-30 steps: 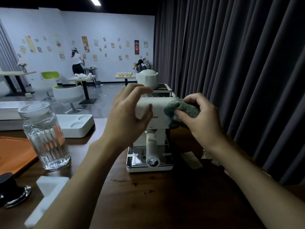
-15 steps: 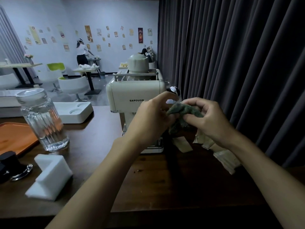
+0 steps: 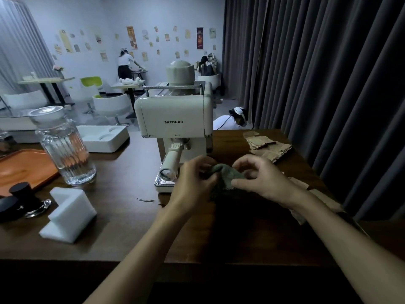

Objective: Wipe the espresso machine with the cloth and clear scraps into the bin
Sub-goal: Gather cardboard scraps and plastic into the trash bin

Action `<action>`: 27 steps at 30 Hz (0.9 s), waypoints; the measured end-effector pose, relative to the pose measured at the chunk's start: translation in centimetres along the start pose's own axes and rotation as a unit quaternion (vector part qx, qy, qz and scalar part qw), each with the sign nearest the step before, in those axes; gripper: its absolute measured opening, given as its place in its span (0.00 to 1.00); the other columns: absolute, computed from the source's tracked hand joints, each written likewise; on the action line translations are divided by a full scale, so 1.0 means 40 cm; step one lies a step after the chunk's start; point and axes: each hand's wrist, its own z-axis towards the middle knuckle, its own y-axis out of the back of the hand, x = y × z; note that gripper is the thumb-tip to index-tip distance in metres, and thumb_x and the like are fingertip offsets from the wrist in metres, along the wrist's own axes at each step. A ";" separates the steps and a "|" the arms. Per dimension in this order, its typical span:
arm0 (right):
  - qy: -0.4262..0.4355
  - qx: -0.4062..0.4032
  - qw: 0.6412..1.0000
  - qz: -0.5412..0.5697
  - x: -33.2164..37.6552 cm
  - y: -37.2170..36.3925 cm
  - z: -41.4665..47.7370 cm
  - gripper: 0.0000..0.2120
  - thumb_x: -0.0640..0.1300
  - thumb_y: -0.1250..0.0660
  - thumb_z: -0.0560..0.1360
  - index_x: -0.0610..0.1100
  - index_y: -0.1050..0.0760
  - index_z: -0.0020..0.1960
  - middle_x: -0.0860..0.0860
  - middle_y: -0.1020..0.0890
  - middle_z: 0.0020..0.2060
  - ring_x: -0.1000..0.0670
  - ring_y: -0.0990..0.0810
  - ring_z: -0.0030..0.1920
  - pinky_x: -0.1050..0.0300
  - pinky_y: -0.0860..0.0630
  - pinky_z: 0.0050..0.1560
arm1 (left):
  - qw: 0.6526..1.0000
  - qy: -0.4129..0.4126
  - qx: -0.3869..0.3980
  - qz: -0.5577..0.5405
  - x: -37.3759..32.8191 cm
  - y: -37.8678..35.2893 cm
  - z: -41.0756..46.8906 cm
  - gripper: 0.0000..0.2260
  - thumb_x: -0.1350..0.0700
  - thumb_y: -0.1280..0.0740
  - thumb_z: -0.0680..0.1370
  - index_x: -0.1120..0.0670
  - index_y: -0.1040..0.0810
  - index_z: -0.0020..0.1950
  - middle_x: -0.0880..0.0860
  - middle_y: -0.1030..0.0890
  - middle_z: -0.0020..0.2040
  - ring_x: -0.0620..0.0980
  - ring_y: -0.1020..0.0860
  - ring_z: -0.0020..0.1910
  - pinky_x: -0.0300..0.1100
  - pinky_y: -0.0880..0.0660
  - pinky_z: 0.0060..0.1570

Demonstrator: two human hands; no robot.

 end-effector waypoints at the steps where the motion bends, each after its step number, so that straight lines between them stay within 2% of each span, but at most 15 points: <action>1: 0.001 0.008 0.999 -0.039 -0.011 -0.012 0.002 0.14 0.41 0.23 0.70 0.47 0.22 0.52 0.50 0.19 0.48 0.49 0.17 0.49 0.54 0.19 0.49 | 1.000 0.016 0.005 0.018 0.023 0.000 -0.010 0.11 0.52 0.27 0.74 0.49 0.19 0.56 0.47 0.18 0.49 0.45 0.18 0.49 0.48 0.18 0.48; 2: 0.002 0.014 0.998 -0.059 -0.023 -0.026 0.006 0.12 0.41 0.24 0.70 0.46 0.22 0.51 0.50 0.18 0.47 0.49 0.18 0.48 0.53 0.19 0.50 | 0.999 0.019 0.006 0.040 0.040 0.002 -0.019 0.12 0.51 0.28 0.74 0.48 0.20 0.56 0.47 0.18 0.50 0.45 0.18 0.50 0.46 0.18 0.48; 4: -0.007 0.026 0.998 -0.057 -0.044 -0.059 0.015 0.10 0.41 0.24 0.70 0.46 0.21 0.49 0.50 0.18 0.45 0.48 0.18 0.48 0.47 0.20 0.52 | 0.997 0.013 -0.001 0.073 0.065 0.006 -0.034 0.10 0.57 0.27 0.73 0.50 0.19 0.54 0.46 0.17 0.48 0.44 0.18 0.48 0.43 0.19 0.47; 6: -0.010 0.039 0.997 -0.060 -0.061 -0.090 0.025 0.09 0.47 0.24 0.69 0.53 0.21 0.47 0.53 0.18 0.45 0.50 0.19 0.50 0.43 0.22 0.55 | 0.995 0.027 -0.007 0.097 0.076 0.014 -0.047 0.07 0.59 0.28 0.73 0.51 0.19 0.50 0.47 0.17 0.45 0.44 0.19 0.43 0.44 0.20 0.42; 7: -0.007 0.039 0.997 -0.073 -0.068 -0.104 0.030 0.09 0.52 0.24 0.68 0.56 0.21 0.46 0.55 0.18 0.45 0.51 0.20 0.51 0.42 0.23 0.57 | 0.993 0.033 -0.004 0.112 0.078 0.018 -0.052 0.06 0.57 0.28 0.73 0.49 0.19 0.49 0.48 0.17 0.45 0.44 0.19 0.41 0.46 0.20 0.40; 8: -0.001 0.042 0.996 -0.084 -0.077 -0.112 0.037 0.09 0.55 0.25 0.67 0.58 0.21 0.46 0.57 0.18 0.45 0.53 0.20 0.52 0.43 0.23 0.58 | 0.991 0.037 0.000 0.128 0.080 0.022 -0.057 0.06 0.52 0.28 0.72 0.47 0.20 0.49 0.47 0.18 0.45 0.45 0.19 0.41 0.48 0.20 0.39; 10: 0.004 0.047 0.995 -0.090 -0.075 -0.114 0.040 0.08 0.52 0.24 0.69 0.58 0.21 0.46 0.57 0.18 0.45 0.56 0.20 0.51 0.48 0.23 0.57 | 0.987 0.030 -0.004 0.157 0.082 0.024 -0.060 0.11 0.46 0.28 0.71 0.46 0.20 0.51 0.46 0.19 0.49 0.47 0.20 0.46 0.48 0.20 0.42; 14: 0.007 0.030 0.997 -0.066 -0.078 -0.067 0.035 0.09 0.44 0.25 0.72 0.47 0.20 0.50 0.53 0.18 0.46 0.56 0.19 0.48 0.59 0.22 0.50 | 0.979 -0.019 -0.009 0.201 0.055 0.002 -0.052 0.13 0.55 0.26 0.73 0.51 0.20 0.56 0.48 0.21 0.53 0.49 0.22 0.52 0.43 0.25 0.48; 17: -0.008 0.016 0.998 -0.061 -0.082 -0.016 0.011 0.08 0.43 0.26 0.73 0.46 0.20 0.51 0.51 0.18 0.47 0.54 0.19 0.49 0.60 0.21 0.50 | 0.982 -0.038 0.023 0.185 0.028 -0.029 -0.037 0.12 0.55 0.27 0.74 0.51 0.21 0.57 0.49 0.19 0.53 0.47 0.21 0.52 0.47 0.22 0.49; 20: -0.021 -0.019 0.997 -0.075 -0.094 0.039 -0.022 0.07 0.44 0.28 0.74 0.47 0.20 0.52 0.52 0.18 0.46 0.54 0.19 0.49 0.64 0.23 0.45 | 0.979 -0.066 0.061 0.184 0.005 -0.074 -0.012 0.10 0.56 0.29 0.75 0.51 0.21 0.56 0.49 0.19 0.53 0.47 0.21 0.51 0.45 0.22 0.48; 23: -0.038 -0.046 0.994 -0.094 -0.114 0.091 -0.057 0.05 0.46 0.28 0.75 0.50 0.20 0.51 0.55 0.19 0.48 0.57 0.20 0.50 0.60 0.23 0.48 | 0.967 -0.085 0.094 0.219 -0.006 -0.125 0.017 0.10 0.55 0.30 0.76 0.51 0.21 0.57 0.49 0.19 0.54 0.48 0.22 0.51 0.42 0.24 0.46; 25: -0.052 -0.064 0.992 -0.098 -0.127 0.121 -0.080 0.04 0.46 0.28 0.75 0.51 0.20 0.49 0.55 0.18 0.48 0.57 0.20 0.50 0.56 0.21 0.51 | 0.963 -0.073 0.119 0.232 -0.006 -0.157 0.037 0.12 0.54 0.30 0.76 0.51 0.21 0.59 0.50 0.20 0.56 0.49 0.21 0.53 0.46 0.22 0.49; 27: -0.062 -0.090 0.989 -0.098 -0.139 0.148 -0.103 0.03 0.46 0.28 0.74 0.51 0.20 0.48 0.54 0.18 0.46 0.56 0.19 0.48 0.57 0.21 0.50 | 0.958 -0.069 0.145 0.238 -0.006 -0.185 0.057 0.14 0.52 0.30 0.77 0.52 0.22 0.62 0.51 0.20 0.59 0.52 0.22 0.56 0.47 0.23 0.53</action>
